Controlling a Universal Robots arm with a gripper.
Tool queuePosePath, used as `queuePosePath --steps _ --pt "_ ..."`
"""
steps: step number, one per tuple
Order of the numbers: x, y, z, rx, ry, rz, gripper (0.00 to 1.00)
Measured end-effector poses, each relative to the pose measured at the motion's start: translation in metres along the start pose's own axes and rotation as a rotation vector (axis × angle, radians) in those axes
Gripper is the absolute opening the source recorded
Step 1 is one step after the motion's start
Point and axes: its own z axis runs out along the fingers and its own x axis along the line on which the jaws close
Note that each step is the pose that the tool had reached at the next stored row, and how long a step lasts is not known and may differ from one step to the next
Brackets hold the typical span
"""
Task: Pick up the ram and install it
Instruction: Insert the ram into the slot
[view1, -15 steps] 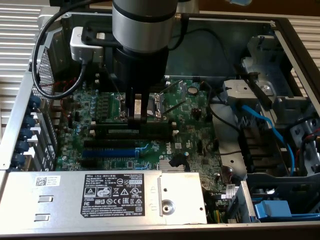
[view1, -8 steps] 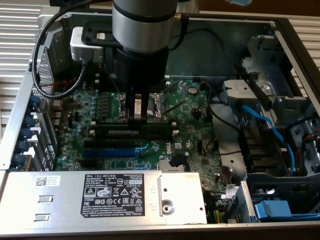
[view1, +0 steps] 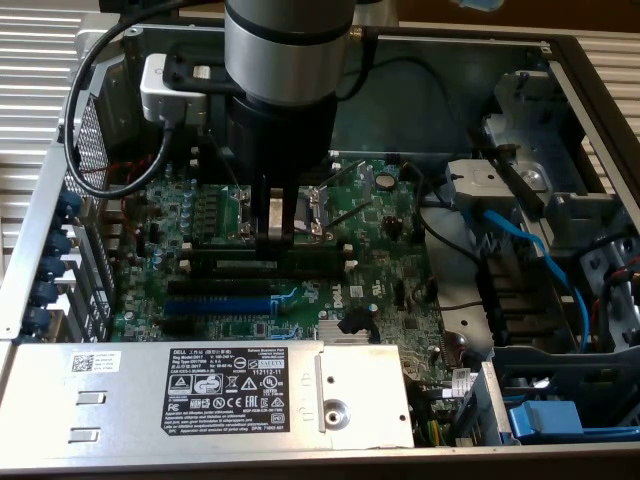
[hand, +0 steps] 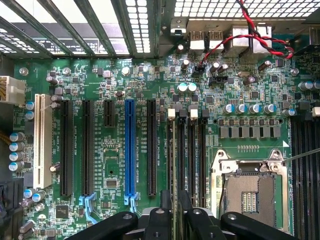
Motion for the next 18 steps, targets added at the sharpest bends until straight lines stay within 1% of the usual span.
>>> queuePosePath --steps 4,13,18 --pt "0.0 0.0001 -0.001 -0.0001 0.0001 0.0 0.2" --pt "0.0 0.0006 -0.0129 0.0 0.0001 0.0 0.2" --pt "0.0 0.0006 -0.013 0.0 0.0 0.0 0.2"
